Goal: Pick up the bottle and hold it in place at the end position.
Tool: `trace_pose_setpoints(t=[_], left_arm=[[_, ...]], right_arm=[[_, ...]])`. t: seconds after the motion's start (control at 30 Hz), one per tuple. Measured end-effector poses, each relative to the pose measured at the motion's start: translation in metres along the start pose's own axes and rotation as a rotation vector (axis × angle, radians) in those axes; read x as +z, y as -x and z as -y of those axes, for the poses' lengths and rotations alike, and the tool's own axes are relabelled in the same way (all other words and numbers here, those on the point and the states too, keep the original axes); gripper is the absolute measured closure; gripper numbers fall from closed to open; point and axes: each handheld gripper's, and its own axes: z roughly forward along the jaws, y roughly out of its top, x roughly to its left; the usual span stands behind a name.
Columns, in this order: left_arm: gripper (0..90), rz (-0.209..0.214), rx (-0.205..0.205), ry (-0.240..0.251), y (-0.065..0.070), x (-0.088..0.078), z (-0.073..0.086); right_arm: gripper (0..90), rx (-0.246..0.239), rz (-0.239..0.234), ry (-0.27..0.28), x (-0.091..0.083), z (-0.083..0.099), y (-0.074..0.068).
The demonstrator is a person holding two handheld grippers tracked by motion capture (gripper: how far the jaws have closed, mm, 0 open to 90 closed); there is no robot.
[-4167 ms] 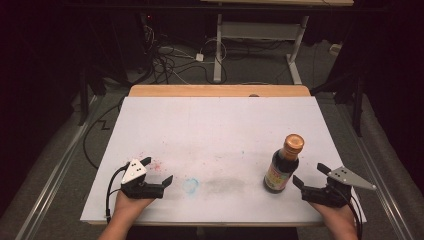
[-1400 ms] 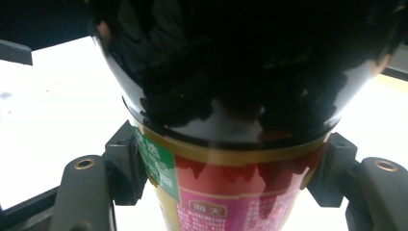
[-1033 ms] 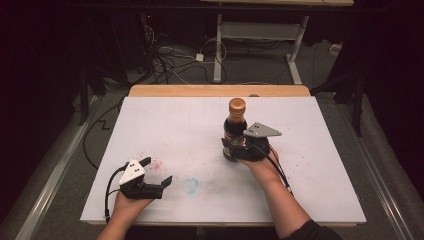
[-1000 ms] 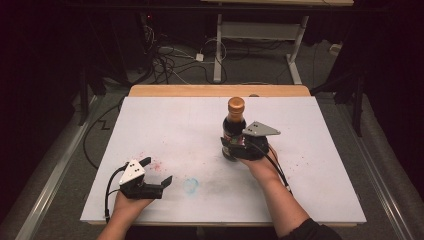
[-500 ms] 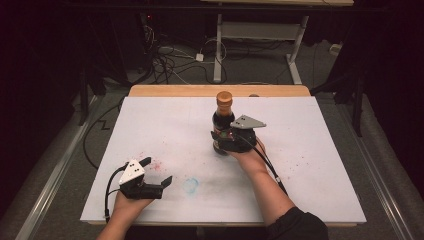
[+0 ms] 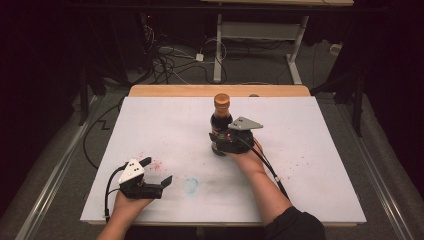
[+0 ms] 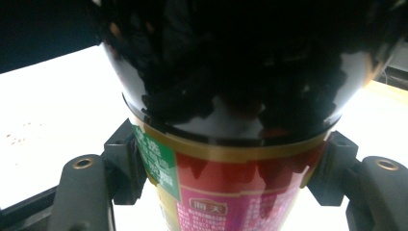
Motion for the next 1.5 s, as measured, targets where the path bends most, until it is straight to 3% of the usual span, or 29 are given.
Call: trace_pose_setpoints(t=[0.2,0.33,0.43,0.53,0.63,0.87,1.07,1.27,1.5], left_arm=[[0.0,0.021,-0.045,0.040,-0.003,0.001,-0.017],[0.0,0.011,-0.035,0.029,-0.005,0.005,-0.026],[0.0,0.002,-0.026,0.030,-0.004,0.008,-0.029],[0.0,0.012,-0.012,0.029,-0.004,0.014,-0.033],[0.0,0.020,-0.002,0.029,-0.003,0.020,-0.037],[0.0,0.031,-0.002,0.030,-0.002,0.034,-0.047],[0.0,0.053,0.007,0.034,0.004,0.040,-0.055],[0.0,0.054,0.031,0.003,0.006,0.053,-0.063],[0.0,0.084,0.048,0.000,0.015,0.069,-0.073]], right_arm=[[30.5,-0.019,-0.003,0.011,-0.001,0.002,0.000],[29.6,-0.020,-0.005,0.013,0.000,0.002,0.001],[22.5,-0.029,0.013,0.008,-0.001,0.002,0.001],[16.2,-0.005,-0.005,-0.013,0.000,0.003,0.003],[14.2,-0.003,-0.008,-0.025,-0.002,0.003,0.003],[14.2,0.013,-0.017,0.005,-0.019,0.003,0.002],[18.9,0.020,-0.030,0.026,-0.034,0.005,0.007],[26.7,0.019,-0.038,0.032,-0.045,0.009,0.007],[37.0,0.012,-0.019,0.047,-0.058,0.008,0.008]])
